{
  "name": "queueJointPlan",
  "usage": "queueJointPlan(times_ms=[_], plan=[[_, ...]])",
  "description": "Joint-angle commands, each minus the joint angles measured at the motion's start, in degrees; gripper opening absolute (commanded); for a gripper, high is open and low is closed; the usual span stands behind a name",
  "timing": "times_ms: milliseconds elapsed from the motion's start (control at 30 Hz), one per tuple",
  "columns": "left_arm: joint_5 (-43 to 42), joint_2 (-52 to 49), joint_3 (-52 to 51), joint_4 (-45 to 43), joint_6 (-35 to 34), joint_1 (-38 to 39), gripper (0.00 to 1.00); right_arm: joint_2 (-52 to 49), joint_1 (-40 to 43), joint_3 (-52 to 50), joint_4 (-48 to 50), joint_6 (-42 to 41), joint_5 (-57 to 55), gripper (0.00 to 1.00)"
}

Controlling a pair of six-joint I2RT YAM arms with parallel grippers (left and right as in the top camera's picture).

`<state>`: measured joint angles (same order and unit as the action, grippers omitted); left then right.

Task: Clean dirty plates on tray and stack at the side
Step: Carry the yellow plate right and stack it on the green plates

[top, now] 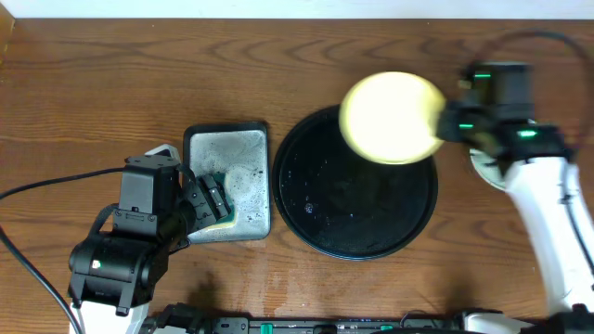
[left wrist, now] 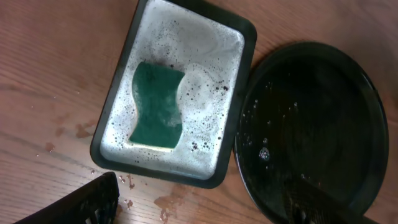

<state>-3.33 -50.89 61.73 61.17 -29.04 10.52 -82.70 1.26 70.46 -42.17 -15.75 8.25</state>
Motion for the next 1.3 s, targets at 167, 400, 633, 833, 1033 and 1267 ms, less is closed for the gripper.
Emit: queueJointPlan(times_ms=[167, 400, 633, 833, 1033, 1267], plan=[[-0.3, 0.0, 1.0, 0.1, 0.5, -0.3, 0.84, -4.7, 24.1, -1.2, -1.9, -5.9, -0.8, 0.01], [-0.3, 0.0, 1.0, 0.1, 0.5, -0.3, 0.84, -12.8, 31.7, -2.0, 2.3, -7.0, -4.2, 0.01], [-0.3, 0.0, 1.0, 0.1, 0.5, -0.3, 0.84, -15.0, 32.1, -2.0, 5.6, -6.9, -4.2, 0.36], [-0.3, 0.0, 1.0, 0.1, 0.5, -0.3, 0.84, -8.9, 31.8, -1.9, 4.6, -8.0, 2.1, 0.66], [-0.3, 0.0, 1.0, 0.1, 0.5, -0.3, 0.84, 1.9, 26.3, -1.9, 1.1, -7.2, 21.2, 0.64], [-0.3, 0.0, 1.0, 0.1, 0.5, -0.3, 0.84, 15.8, 7.5, -1.9, -4.3, 4.8, 24.2, 0.64]])
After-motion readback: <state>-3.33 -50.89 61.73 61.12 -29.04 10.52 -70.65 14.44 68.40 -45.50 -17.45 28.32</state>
